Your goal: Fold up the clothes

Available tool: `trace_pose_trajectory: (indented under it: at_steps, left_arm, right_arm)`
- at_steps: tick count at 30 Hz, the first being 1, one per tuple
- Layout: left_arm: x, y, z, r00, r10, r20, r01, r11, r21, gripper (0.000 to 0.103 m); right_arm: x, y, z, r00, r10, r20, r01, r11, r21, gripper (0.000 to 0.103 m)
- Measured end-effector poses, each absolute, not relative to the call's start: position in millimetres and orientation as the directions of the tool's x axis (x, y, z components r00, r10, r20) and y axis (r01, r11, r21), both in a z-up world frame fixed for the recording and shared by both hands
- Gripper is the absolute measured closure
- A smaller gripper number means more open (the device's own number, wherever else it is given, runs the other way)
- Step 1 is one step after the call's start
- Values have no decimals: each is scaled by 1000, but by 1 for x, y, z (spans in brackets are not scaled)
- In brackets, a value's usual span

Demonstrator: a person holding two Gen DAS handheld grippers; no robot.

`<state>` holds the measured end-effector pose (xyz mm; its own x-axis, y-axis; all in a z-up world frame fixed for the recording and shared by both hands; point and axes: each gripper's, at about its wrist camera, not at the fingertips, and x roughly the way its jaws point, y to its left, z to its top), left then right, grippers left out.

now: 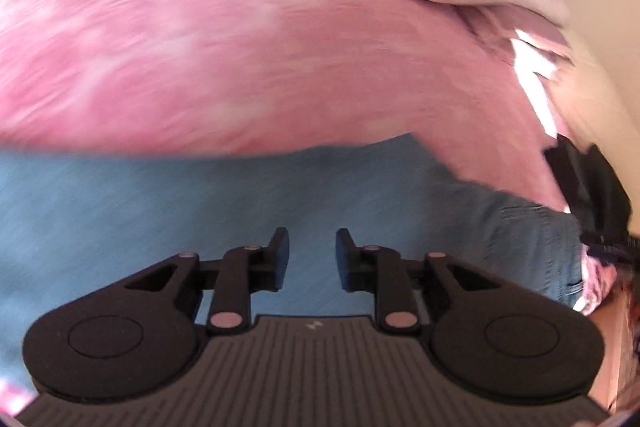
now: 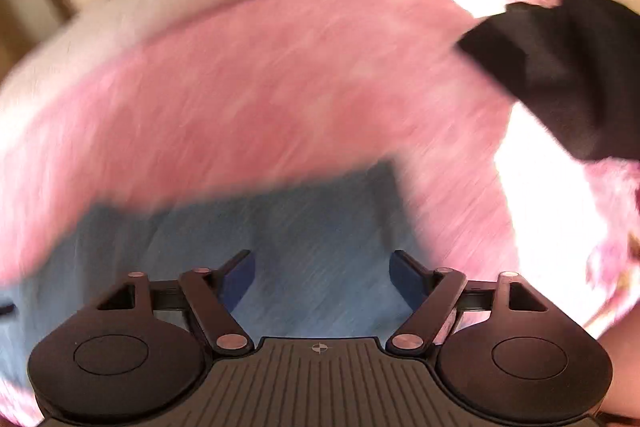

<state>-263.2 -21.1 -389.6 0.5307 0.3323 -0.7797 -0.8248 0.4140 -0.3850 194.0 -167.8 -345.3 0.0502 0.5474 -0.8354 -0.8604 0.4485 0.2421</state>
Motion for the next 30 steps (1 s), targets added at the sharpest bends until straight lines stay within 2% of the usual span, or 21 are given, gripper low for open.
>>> trace_pose_trajectory:
  at_steps: [5,7,9,11,13,15,16,17,18,20,23,27,30]
  left_arm:
    - [-189,32,-392,611,293,-736,-747,521,-413,75]
    - [-166,57,-400,618,242,-748,-716,566,-408,72]
    - [-150,81,-414,624,140,-768,-671,599,-436,69]
    - [-139,105,-434,630,-20,-776,-621,587,-520,63]
    - [-131,124,-452,612,-153,-776,-604,542,-583,63]
    - [-128,135,-467,611,-245,-753,-578,512,-636,64]
    - [-127,137,-470,625,-266,-734,-560,503,-658,68]
    - [-126,137,-470,650,-281,-706,-532,495,-687,88]
    - [-124,136,-470,674,-296,-676,-503,486,-714,101]
    - [-122,129,-463,699,-264,-664,-468,532,-705,103]
    - [-126,108,-455,702,-144,-698,-465,649,-602,103]
    - [-120,83,-479,652,37,-757,-533,733,-423,101]
    - [-116,66,-477,640,164,-751,-586,736,-339,99]
  right_arm:
    - [285,-152,-355,-130,553,-823,-769,468,436,25]
    - [297,-144,-367,-229,542,-809,-718,466,516,25]
    - [302,-142,-376,-301,542,-785,-676,460,576,26]
    - [303,-143,-381,-332,563,-757,-653,443,615,26]
    - [300,-143,-385,-364,570,-737,-640,422,643,27]
    - [298,-142,-390,-386,571,-725,-636,404,657,32]
    - [297,-142,-392,-397,571,-719,-634,396,665,42]
    - [296,-142,-393,-402,575,-712,-633,388,670,56]
    - [296,-144,-393,-394,588,-706,-634,382,673,62]
    - [295,-147,-391,-374,614,-694,-640,370,673,80]
    - [285,-157,-378,-293,642,-708,-708,352,612,92]
    - [272,-167,-398,-164,633,-756,-746,421,515,94]
    - [255,-165,-402,-52,617,-785,-802,443,401,92]
